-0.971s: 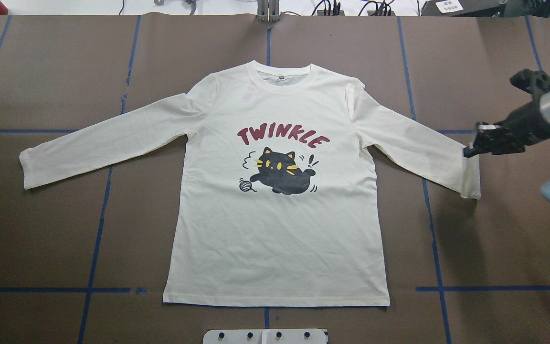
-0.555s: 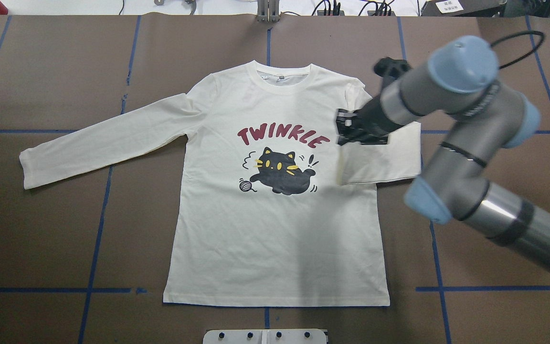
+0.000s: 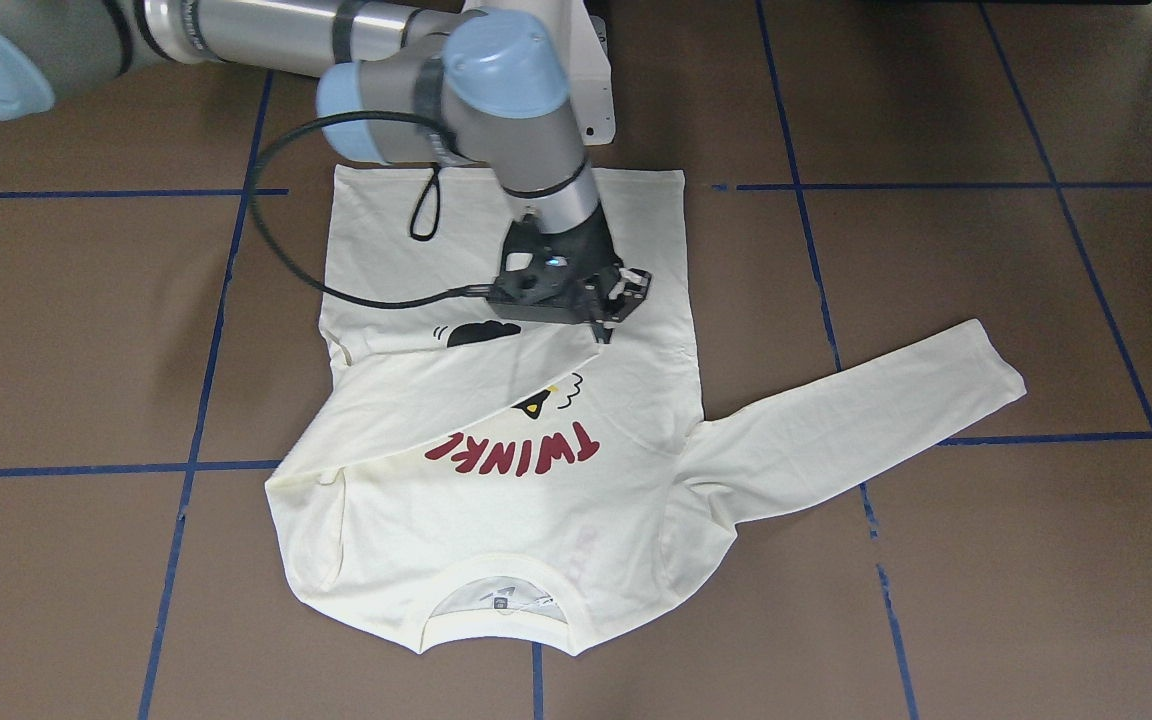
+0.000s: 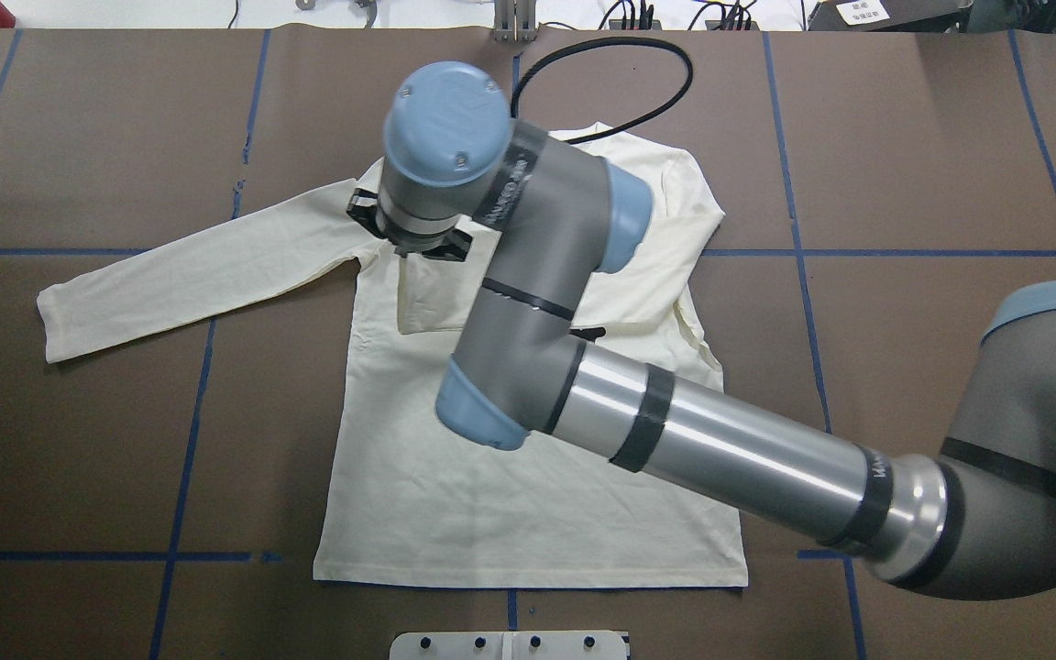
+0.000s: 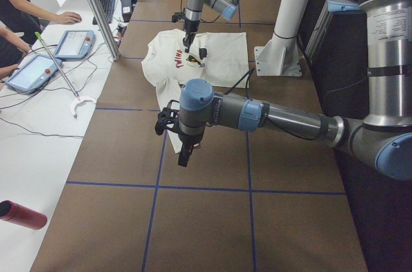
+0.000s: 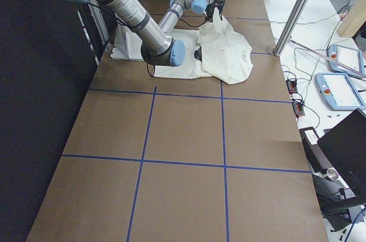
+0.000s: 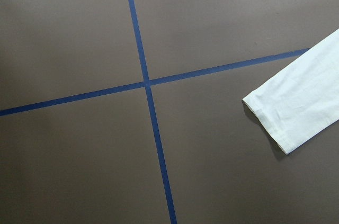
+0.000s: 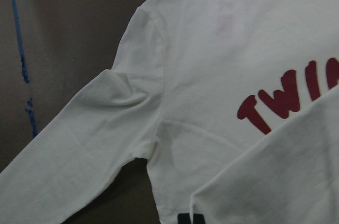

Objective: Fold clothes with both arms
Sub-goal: 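Carry the sleeve across the shirt front toward the other sleeve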

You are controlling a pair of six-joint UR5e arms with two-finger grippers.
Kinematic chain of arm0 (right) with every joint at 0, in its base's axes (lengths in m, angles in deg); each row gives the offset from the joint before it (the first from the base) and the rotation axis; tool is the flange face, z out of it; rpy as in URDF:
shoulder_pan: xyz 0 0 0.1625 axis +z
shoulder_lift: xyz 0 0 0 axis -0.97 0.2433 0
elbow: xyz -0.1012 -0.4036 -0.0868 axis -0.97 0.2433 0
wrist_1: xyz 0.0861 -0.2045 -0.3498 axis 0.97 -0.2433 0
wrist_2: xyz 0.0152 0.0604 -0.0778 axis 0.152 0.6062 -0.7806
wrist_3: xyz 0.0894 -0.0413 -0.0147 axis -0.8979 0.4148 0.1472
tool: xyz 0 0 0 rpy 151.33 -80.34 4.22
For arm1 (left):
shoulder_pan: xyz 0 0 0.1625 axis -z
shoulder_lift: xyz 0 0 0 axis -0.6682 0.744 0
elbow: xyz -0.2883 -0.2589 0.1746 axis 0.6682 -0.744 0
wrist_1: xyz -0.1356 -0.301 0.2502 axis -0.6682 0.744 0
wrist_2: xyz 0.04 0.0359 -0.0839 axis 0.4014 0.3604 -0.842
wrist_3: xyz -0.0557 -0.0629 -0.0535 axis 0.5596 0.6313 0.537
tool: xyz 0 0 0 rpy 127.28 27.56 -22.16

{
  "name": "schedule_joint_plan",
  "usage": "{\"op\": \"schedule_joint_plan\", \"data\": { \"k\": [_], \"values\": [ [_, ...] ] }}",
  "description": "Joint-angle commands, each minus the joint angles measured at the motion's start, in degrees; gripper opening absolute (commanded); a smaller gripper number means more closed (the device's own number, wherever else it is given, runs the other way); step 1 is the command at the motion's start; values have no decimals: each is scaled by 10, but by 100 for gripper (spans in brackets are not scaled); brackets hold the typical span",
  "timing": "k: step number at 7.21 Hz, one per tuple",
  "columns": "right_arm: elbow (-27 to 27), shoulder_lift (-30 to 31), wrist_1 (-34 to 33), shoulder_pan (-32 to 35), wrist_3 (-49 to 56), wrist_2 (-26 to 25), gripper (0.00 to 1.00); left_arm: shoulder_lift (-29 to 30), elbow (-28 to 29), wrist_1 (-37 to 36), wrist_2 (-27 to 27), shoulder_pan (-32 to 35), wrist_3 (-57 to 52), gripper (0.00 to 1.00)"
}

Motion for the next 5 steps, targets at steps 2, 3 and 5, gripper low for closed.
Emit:
{"op": "schedule_joint_plan", "data": {
  "k": [2, 3, 5],
  "values": [
    [81, -35, 64, -67, -1, -92, 0, 0, -7, 0, 0, 0, -1, 100],
    [92, -38, 84, -70, -2, -92, 0, 1, -12, 0, -1, 0, -1, 100],
    [135, -56, 112, -70, -1, -99, 68, 1, -7, 0, -76, -7, 0, 100]
  ]
}}
